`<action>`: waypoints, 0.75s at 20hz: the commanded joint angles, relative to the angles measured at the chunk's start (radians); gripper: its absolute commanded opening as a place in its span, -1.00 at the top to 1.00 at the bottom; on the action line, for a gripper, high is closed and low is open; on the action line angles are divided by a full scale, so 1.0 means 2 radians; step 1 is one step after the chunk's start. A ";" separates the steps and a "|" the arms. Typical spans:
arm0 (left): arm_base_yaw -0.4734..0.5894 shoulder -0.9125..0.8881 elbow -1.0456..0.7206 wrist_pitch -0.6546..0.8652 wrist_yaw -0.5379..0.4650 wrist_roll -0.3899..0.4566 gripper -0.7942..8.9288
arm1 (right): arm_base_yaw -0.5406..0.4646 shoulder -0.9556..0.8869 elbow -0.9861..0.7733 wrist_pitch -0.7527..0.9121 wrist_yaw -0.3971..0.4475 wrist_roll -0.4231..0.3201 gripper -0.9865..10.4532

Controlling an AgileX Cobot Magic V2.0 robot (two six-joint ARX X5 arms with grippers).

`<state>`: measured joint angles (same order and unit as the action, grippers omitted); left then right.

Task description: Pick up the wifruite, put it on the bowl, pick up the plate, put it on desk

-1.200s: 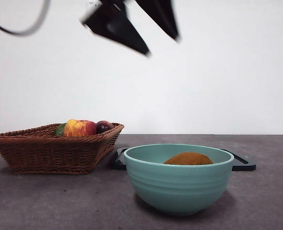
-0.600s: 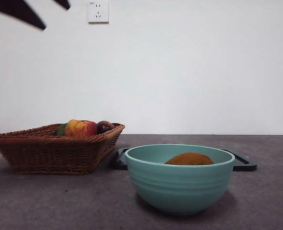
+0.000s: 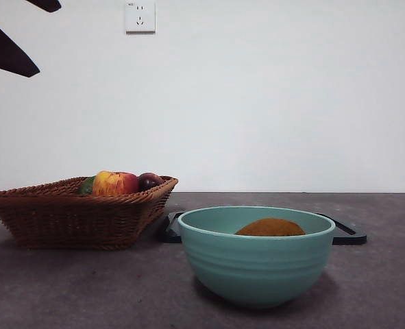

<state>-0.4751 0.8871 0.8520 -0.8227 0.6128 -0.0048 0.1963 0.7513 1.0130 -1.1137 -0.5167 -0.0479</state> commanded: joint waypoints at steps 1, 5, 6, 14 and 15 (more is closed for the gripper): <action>-0.002 0.002 0.003 0.004 0.004 0.014 0.20 | 0.003 0.011 0.008 0.004 0.000 0.008 0.12; -0.002 0.002 0.003 0.004 0.004 0.016 0.20 | 0.011 0.019 -0.009 0.007 0.000 0.028 0.19; -0.002 0.002 0.003 0.004 0.004 0.015 0.20 | 0.017 0.019 -0.025 0.014 0.000 0.038 0.19; -0.002 0.002 0.003 0.004 0.004 0.016 0.20 | 0.104 0.031 -0.176 0.216 0.033 0.173 0.29; -0.002 0.002 0.003 0.004 0.004 0.016 0.20 | 0.118 0.039 -0.185 0.236 0.051 0.183 0.31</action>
<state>-0.4751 0.8871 0.8520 -0.8227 0.6132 0.0109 0.4286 0.8227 0.6361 -0.6529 -0.4168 0.2710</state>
